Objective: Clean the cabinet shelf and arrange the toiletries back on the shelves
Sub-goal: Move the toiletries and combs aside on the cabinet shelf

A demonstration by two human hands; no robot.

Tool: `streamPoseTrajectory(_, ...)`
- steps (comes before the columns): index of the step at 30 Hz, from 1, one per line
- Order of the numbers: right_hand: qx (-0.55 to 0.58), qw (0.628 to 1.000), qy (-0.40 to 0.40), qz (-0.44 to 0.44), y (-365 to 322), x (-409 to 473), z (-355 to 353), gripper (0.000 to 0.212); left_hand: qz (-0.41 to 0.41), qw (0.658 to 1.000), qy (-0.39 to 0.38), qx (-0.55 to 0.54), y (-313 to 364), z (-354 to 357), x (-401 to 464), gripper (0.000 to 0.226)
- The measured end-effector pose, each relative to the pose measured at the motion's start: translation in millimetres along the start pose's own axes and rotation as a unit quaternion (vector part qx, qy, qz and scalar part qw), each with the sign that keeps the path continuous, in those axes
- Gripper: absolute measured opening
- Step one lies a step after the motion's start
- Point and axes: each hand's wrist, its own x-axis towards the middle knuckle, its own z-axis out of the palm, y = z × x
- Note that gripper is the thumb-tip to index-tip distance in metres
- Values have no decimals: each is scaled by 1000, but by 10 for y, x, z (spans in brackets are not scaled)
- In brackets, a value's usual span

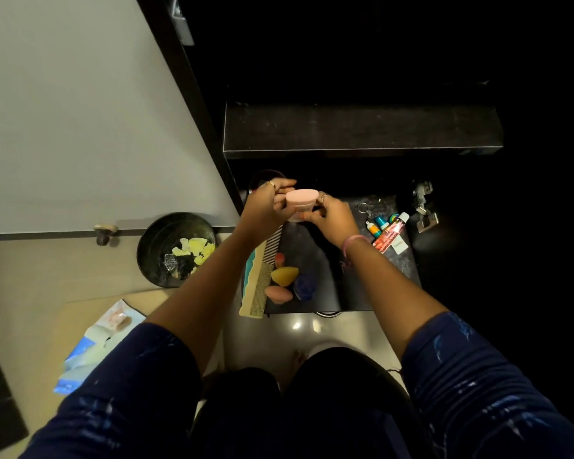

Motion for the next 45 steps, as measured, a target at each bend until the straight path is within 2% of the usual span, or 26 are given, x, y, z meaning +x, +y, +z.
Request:
streamPoseTrajectory(4,2,1000,4,23,-64,46,-3,31,-33,998,47,4,-28,25,82,30)
streamPoseTrajectory(10,17,999,19,29,-68,28,67,29,-67,995,58,35,-90,35,151,21)
streamPoseTrajectory(15,-15,999,2,31,-41,-17,63,35,-48,994,69,64,-117,40,122,31)
streamPoseTrajectory(18,-13,999,-9,47,42,-63,-1,44,-56,994,90,37,-39,17,51,39)
streamPoseTrajectory(20,-6,995,47,84,138,-127,-80,41,-71,988,139,7,61,7,-57,40)
streamPoseTrajectory(23,12,967,207,150,326,-359,-278,23,-40,979,192,-52,303,86,-316,39)
streamPoseTrajectory(26,-1,926,304,223,471,-638,-484,25,-61,983,140,-103,560,346,-478,33)
streamPoseTrajectory(28,-12,912,301,279,522,-741,-570,35,-69,989,83,-99,700,599,-443,30)
streamPoseTrajectory(31,0,903,252,347,570,-754,-570,49,-78,993,19,-86,859,941,-354,25)
streamPoseTrajectory(35,114,884,256,374,686,-669,-536,45,-133,985,-46,-101,890,1211,-259,34)
streamPoseTrajectory(39,255,839,278,392,844,-687,-534,33,-169,982,-68,-52,798,1304,-132,25)
streamPoseTrajectory(42,375,809,256,373,906,-764,-515,19,-194,976,-83,-52,700,1324,-76,27)
streamPoseTrajectory(45,464,795,208,332,808,-892,-516,21,-226,966,-80,-94,686,1296,-48,28)
